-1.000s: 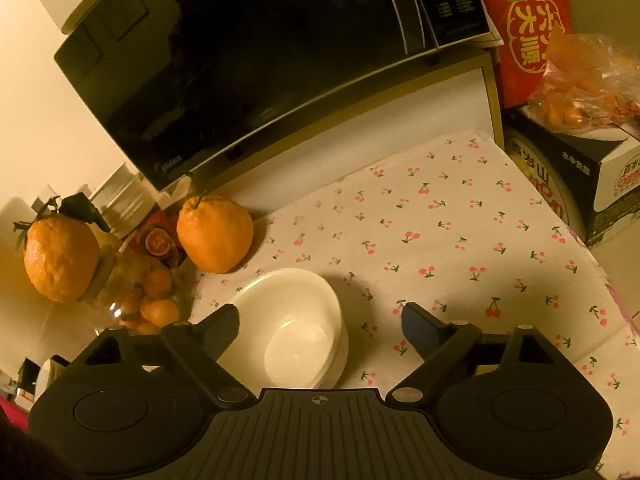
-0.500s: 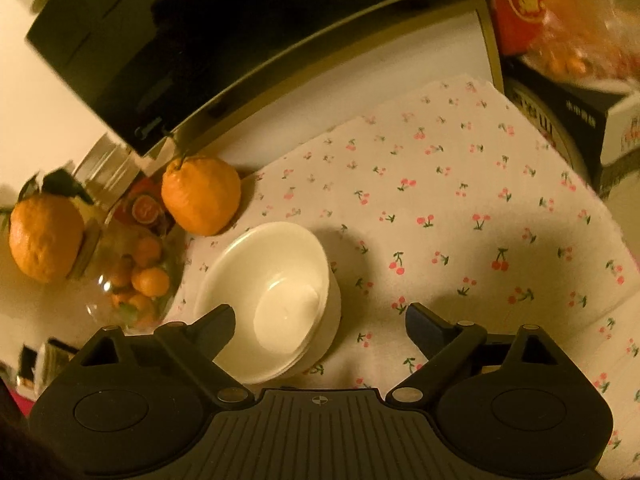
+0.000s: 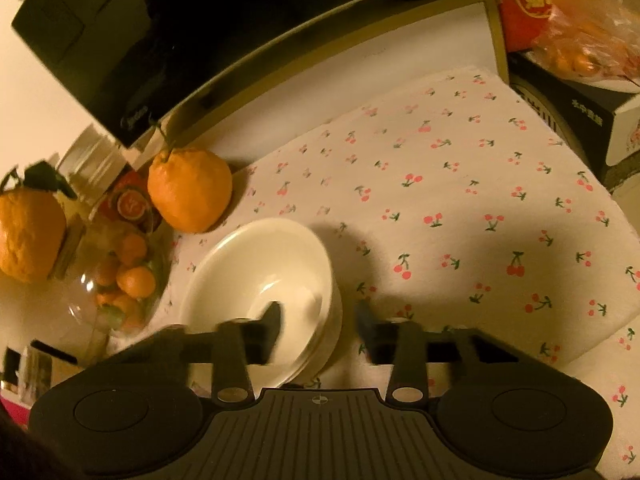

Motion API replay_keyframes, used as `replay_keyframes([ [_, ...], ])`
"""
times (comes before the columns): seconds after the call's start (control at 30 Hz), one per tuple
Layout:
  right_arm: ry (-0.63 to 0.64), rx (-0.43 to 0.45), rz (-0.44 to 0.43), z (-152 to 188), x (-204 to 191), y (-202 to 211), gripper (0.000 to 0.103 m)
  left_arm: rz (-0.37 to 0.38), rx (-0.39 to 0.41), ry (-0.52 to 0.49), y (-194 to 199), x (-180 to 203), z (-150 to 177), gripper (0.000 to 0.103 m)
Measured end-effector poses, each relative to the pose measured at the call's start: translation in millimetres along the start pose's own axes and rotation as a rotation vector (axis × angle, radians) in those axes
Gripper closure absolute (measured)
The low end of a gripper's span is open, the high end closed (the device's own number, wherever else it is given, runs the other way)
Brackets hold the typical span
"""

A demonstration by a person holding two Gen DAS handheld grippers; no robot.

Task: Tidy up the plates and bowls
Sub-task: 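Close both tools on the rim of the nested bowls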

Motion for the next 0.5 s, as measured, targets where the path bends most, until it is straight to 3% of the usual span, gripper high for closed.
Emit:
replay_keyframes([
  [0.13, 0.07, 0.033, 0.025, 1.6, -6.2, 2.3, 0.083, 0.006, 0.002, 0.012, 1.9, -1.7, -0.1, 0.018],
  [0.5, 0.088, 0.063, 0.002, -1.0, -10.6, 19.9, 0.083, 0.007, 0.038, 0.0, 16.4, 0.0, -6.2, 0.021],
])
Point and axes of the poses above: each gripper's, at about its wrist camera, not at the fingertips, and y roughly against the way its jaws point, x to its right, z to its underside, the point moved 6 cm from there along -y, roughly the way its jaws point, and after that the axes turned 10 degrees about -y, right-handed, at the moved point
